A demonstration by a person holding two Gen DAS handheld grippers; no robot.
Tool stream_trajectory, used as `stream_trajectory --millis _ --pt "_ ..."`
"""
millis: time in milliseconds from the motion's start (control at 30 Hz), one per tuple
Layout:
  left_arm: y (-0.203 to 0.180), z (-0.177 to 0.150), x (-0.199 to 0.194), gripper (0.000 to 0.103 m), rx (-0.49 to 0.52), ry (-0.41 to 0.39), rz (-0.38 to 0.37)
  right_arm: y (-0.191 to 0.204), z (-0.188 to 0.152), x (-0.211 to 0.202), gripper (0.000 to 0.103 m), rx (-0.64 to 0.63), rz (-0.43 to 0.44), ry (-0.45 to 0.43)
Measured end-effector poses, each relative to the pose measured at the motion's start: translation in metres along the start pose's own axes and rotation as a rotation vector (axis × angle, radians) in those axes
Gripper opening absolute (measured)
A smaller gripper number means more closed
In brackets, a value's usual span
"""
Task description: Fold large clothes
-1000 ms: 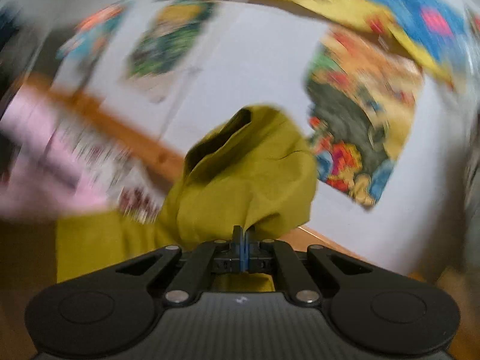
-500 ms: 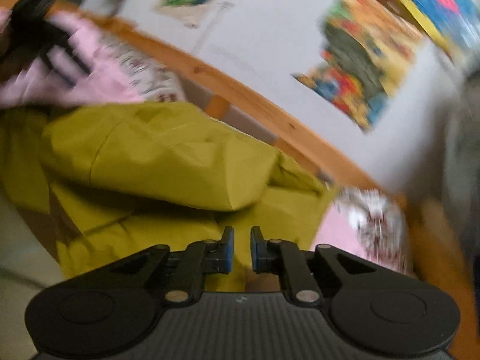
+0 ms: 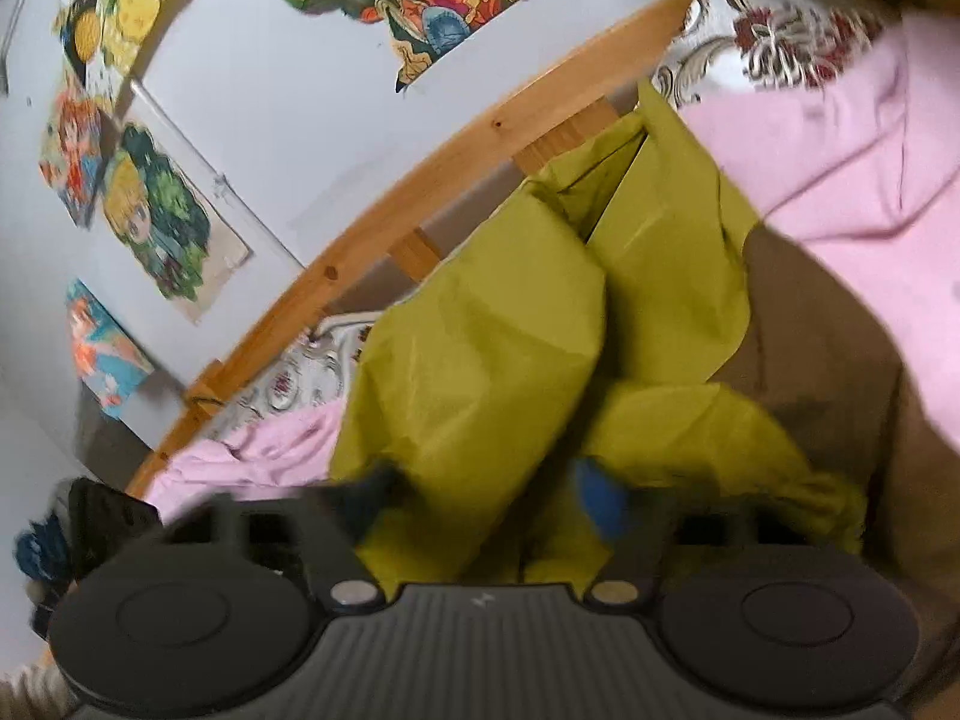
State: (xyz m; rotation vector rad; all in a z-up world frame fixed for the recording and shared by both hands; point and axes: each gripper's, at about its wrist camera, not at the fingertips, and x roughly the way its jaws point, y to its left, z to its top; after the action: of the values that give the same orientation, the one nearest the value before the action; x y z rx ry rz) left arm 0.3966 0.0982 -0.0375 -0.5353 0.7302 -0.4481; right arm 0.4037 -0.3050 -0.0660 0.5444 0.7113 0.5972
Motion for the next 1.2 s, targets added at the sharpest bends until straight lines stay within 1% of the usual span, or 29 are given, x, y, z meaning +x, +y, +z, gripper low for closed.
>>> stream_trajectory --millis 33,100,167,200,233,300,400,500,567,667,700,733,767,800,833,867,900,933,967,1000,1067,1100,1133,1167,1200 --pt "-0.002 -0.002 -0.001 0.000 -0.003 -0.007 -0.006 -0.001 -0.002 -0.003 0.009 -0.010 -0.014 -0.007" --pt "-0.006 -0.005 -0.009 0.000 -0.044 -0.019 -0.031 -0.002 -0.009 -0.013 0.007 -0.021 -0.015 -0.027" --pt "-0.009 -0.011 -0.022 0.000 -0.041 -0.031 -0.064 0.001 -0.013 -0.025 0.006 -0.060 -0.017 -0.051" --pt "-0.012 -0.016 -0.025 0.000 -0.029 -0.021 -0.062 0.002 -0.016 -0.031 0.006 -0.069 -0.021 -0.058" --pt "-0.014 -0.021 -0.028 0.000 -0.015 -0.004 -0.053 0.002 -0.021 -0.034 0.006 -0.088 -0.036 -0.054" --pt "-0.012 -0.034 -0.024 0.000 0.011 0.036 -0.006 0.003 -0.034 -0.033 0.006 -0.149 -0.077 -0.048" --pt "0.008 -0.053 -0.005 0.000 -0.033 0.094 0.069 0.000 -0.058 -0.018 0.006 -0.230 -0.157 -0.018" --pt "0.017 -0.060 0.010 0.000 -0.021 0.112 0.116 0.004 -0.078 -0.005 0.005 -0.349 -0.225 -0.013" --pt "0.011 -0.060 0.010 0.005 0.014 0.108 0.135 0.012 -0.081 -0.002 0.005 -0.411 -0.249 -0.016" --pt "-0.003 -0.056 0.000 0.026 0.064 0.091 0.180 0.027 -0.080 -0.009 0.008 -0.506 -0.276 -0.018" --pt "-0.007 -0.053 -0.007 0.043 0.075 0.076 0.195 0.033 -0.079 -0.015 0.013 -0.551 -0.293 -0.025" --pt "-0.010 -0.052 -0.016 0.058 0.088 0.051 0.207 0.039 -0.076 -0.021 0.021 -0.587 -0.301 -0.039" --pt "-0.014 -0.050 -0.024 0.063 0.106 0.010 0.219 0.044 -0.073 -0.026 0.027 -0.621 -0.310 -0.062" --pt "-0.019 -0.045 -0.033 0.068 0.134 -0.033 0.231 0.051 -0.070 -0.031 0.041 -0.660 -0.319 -0.094" --pt "-0.022 -0.040 -0.038 0.069 0.161 -0.068 0.242 0.057 -0.064 -0.035 0.050 -0.695 -0.330 -0.131" --pt "-0.025 -0.035 -0.041 0.069 0.183 -0.100 0.252 0.062 -0.058 -0.035 0.054 -0.718 -0.340 -0.158" --pt "-0.027 -0.026 -0.042 0.072 0.203 -0.134 0.257 0.067 -0.049 -0.033 0.059 -0.740 -0.346 -0.185" --pt "-0.030 -0.018 -0.040 0.075 0.218 -0.157 0.260 0.070 -0.040 -0.028 0.060 -0.747 -0.342 -0.202" --pt "-0.032 -0.009 -0.035 0.075 0.228 -0.173 0.261 0.072 -0.031 -0.021 0.060 -0.751 -0.339 -0.208" --pt "-0.031 -0.002 -0.029 0.075 0.234 -0.179 0.259 0.072 -0.024 -0.010 0.063 -0.755 -0.337 -0.198" --pt "-0.029 0.008 -0.014 0.072 0.213 -0.167 0.246 0.072 -0.018 0.014 0.064 -0.783 -0.331 -0.144" --pt "-0.027 0.010 -0.006 0.071 0.195 -0.149 0.242 0.071 -0.020 0.028 0.066 -0.808 -0.340 -0.094" --pt "-0.025 0.009 0.001 0.071 0.180 -0.132 0.243 0.070 -0.026 0.041 0.069 -0.847 -0.367 -0.029" --pt "-0.022 0.004 0.008 0.071 0.166 -0.113 0.248 0.068 -0.034 0.048 0.071 -0.886 -0.398 0.014" --pt "-0.019 -0.004 0.012 0.071 0.159 -0.090 0.252 0.065 -0.044 0.054 0.076 -0.925 -0.424 0.035"
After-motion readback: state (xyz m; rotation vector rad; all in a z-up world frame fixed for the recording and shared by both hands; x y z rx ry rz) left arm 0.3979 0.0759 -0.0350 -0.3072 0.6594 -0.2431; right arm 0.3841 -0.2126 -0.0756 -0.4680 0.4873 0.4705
